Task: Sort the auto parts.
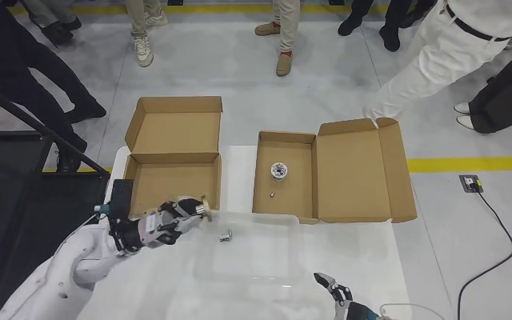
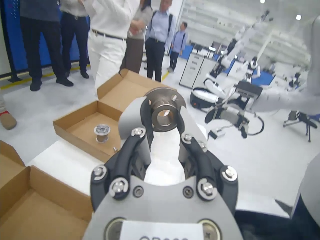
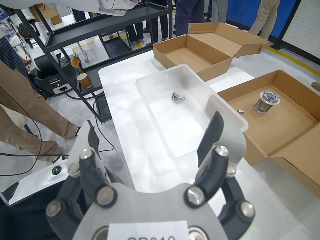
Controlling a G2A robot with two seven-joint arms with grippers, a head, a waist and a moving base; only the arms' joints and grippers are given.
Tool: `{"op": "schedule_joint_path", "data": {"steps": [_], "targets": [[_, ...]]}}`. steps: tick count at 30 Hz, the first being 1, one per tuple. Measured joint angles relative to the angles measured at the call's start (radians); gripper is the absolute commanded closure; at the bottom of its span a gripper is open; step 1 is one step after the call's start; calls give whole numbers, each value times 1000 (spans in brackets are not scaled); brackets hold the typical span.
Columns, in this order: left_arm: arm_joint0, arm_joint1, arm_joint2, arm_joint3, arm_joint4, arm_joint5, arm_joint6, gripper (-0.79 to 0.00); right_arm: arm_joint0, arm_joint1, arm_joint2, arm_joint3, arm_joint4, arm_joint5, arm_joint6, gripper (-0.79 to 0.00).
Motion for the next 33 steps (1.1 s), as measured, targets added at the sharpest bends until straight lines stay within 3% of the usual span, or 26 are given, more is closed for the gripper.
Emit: {"op": "schedule_joint_path", "data": {"steps": [9,16,22,27,33], "targets": [[-18,18,116,-20,-72,0,349,0,0,0,0,0,0,0,0,-785],[-72,29,194,-33,-164,0,354,0,0,0,0,0,0,0,0,-785],[-104,58,212,59,-63,0,354,0,0,0,0,0,0,0,0,-785],[-140,101,216,188,75,0,263,0,0,0,0,0,0,0,0,-785],[-207,131,201,297,60,1,-35,0,0,0,0,0,0,0,0,-785]]}}
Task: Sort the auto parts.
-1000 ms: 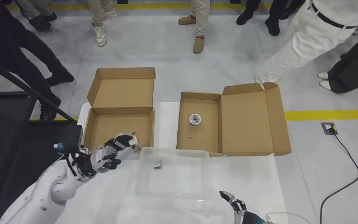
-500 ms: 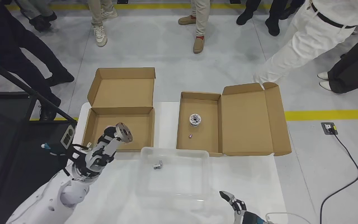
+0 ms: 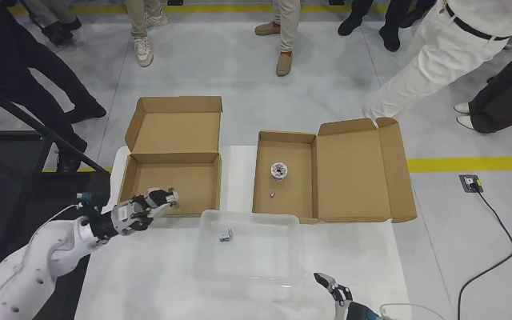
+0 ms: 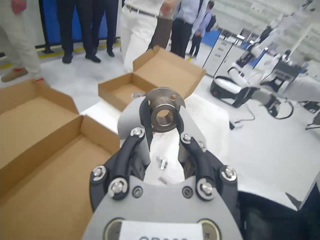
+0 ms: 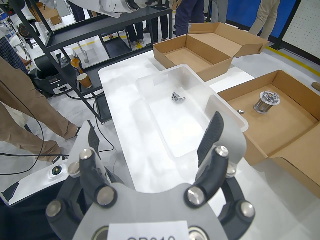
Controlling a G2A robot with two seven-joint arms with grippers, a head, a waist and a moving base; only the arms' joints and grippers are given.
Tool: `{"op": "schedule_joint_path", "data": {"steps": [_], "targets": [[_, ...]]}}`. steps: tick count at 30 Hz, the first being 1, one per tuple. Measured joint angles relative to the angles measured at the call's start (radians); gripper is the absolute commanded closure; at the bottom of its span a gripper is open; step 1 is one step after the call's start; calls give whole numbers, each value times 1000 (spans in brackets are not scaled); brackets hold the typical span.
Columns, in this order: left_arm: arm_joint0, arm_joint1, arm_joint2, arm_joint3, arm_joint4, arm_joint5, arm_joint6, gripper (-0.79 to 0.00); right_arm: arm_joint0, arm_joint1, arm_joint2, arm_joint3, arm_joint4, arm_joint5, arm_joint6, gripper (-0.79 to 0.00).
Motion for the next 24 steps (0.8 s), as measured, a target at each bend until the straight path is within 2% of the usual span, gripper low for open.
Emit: {"op": "schedule_joint_path", "data": {"steps": [4,6,18,21,24], "targets": [[-42,-12,3,19,-64,54,-206,0,0,0,0,0,0,0,0,-785],[-52,-18,10,18,-101,61,-261,0,0,0,0,0,0,0,0,-785],[-50,-19,10,17,-102,67,-269,0,0,0,0,0,0,0,0,-785],[-51,-31,11,30,-148,152,-329,0,0,0,0,0,0,0,0,-785],[-84,-45,16,63,-202,214,-432,0,0,0,0,0,0,0,0,-785]]}}
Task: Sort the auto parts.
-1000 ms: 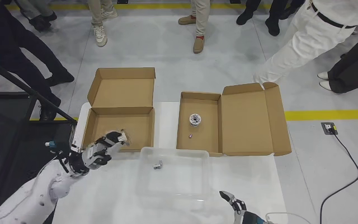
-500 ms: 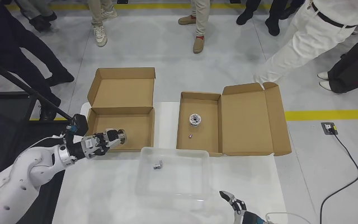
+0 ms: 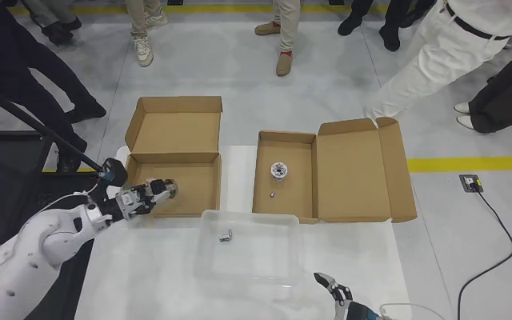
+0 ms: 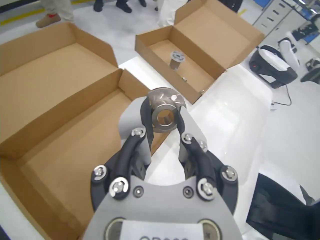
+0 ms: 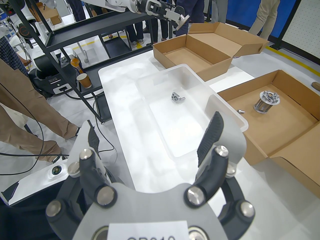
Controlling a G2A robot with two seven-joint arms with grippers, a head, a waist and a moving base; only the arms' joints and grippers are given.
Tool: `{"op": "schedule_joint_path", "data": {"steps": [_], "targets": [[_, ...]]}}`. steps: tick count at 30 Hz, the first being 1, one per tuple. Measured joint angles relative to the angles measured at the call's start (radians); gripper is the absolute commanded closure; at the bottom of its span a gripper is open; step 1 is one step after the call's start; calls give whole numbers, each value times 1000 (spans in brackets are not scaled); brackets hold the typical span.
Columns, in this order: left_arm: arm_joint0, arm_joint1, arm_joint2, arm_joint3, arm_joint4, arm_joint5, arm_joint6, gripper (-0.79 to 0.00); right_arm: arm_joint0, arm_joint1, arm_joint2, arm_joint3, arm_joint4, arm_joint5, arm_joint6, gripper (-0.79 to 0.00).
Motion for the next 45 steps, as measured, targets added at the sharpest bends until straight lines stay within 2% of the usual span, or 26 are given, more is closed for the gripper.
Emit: {"op": "schedule_joint_path", "data": {"steps": [4,9,22,28,36,45], "targets": [[-61,-28,21,69,-29,16,-120,0,0,0,0,0,0,0,0,-785],[-138,-74,70,153,-39,-3,-211,0,0,0,0,0,0,0,0,-785],[-359,-237,232,426,-18,-72,-388,0,0,0,0,0,0,0,0,-785],[-420,-304,286,529,4,-93,-427,0,0,0,0,0,0,0,0,-785],[-464,-375,332,649,15,-117,-466,0,0,0,0,0,0,0,0,-785],[-499,-443,377,750,123,-54,-407,0,0,0,0,0,0,0,0,-785]]}}
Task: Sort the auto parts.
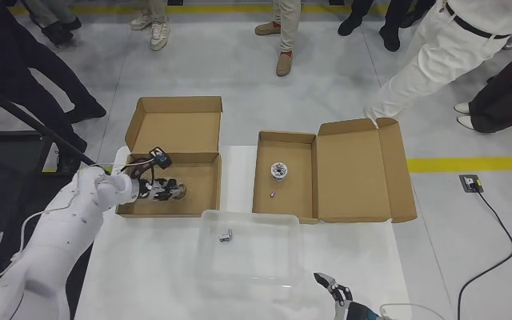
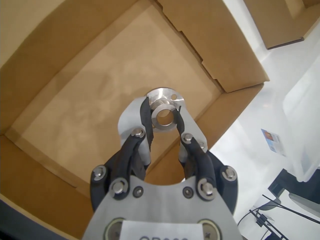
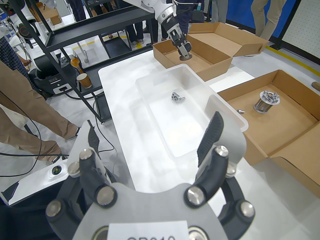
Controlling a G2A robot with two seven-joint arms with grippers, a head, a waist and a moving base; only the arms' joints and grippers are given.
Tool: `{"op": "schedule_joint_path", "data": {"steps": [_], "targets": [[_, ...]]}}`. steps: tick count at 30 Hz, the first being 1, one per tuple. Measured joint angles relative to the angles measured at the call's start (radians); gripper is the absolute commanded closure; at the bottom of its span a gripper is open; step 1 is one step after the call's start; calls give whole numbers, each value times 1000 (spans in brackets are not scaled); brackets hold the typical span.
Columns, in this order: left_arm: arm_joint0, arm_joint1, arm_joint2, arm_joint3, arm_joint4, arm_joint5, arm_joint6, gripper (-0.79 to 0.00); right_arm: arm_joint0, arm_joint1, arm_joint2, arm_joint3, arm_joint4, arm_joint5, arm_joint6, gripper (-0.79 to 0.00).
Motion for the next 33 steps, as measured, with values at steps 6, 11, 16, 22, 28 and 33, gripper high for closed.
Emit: {"op": "schedule_joint_path", "data": {"steps": [6,11,16,22,28,33], "targets": [[-9,-40,24,55,69,30,49,0,0,0,0,0,0,0,0,-785],[-13,-71,34,101,94,31,68,0,0,0,0,0,0,0,0,-785],[-21,-96,39,143,112,27,77,-120,0,0,0,0,0,0,0,-785],[-28,-117,36,182,120,18,89,-339,0,0,0,0,0,0,0,-785],[-31,-129,30,211,123,5,102,-366,0,0,0,0,0,0,0,-785],[-42,-132,18,228,119,-16,130,-372,0,0,0,0,0,0,0,-785]]}}
